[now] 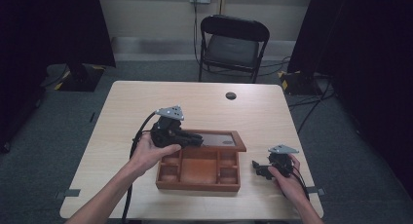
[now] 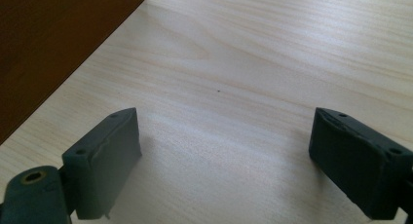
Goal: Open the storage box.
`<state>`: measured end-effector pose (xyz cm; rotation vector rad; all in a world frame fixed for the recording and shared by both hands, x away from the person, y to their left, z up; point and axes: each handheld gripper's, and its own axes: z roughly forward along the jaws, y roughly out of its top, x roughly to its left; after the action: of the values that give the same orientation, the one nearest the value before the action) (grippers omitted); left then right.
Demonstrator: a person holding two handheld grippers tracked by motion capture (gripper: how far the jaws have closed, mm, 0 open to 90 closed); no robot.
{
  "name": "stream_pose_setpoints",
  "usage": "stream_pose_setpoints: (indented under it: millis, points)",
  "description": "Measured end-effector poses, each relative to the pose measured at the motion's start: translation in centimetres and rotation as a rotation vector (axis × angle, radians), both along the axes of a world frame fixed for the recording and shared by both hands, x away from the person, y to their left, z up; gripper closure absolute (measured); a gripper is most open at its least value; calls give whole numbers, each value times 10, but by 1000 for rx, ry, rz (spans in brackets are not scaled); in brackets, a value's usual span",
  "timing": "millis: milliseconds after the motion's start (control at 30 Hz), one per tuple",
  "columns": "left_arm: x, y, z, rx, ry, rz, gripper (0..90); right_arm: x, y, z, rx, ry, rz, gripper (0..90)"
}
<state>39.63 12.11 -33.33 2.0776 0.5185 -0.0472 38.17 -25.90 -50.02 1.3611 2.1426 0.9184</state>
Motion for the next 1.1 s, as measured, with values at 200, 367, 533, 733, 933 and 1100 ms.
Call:
stream_pose_setpoints:
  millis: [200, 367, 533, 733, 933, 1100]
  points:
    - [3, 0, 2, -3, -2, -12, 809, 0, 0, 0, 0, 0, 0, 107]
    - [7, 1, 2, -23, 11, -15, 810, 0, 0, 0, 0, 1, 0, 107]
    - [10, 1, 6, -16, 16, -17, 810, 0, 0, 0, 0, 0, 2, 107]
    - [12, 1, 7, -16, 13, -19, 811, 0, 0, 0, 0, 1, 1, 107]
    - [14, 0, 11, -5, 12, -16, 811, 0, 0, 0, 0, 1, 1, 107]
    - [15, 0, 12, -8, 11, -9, 811, 0, 0, 0, 0, 0, 1, 107]
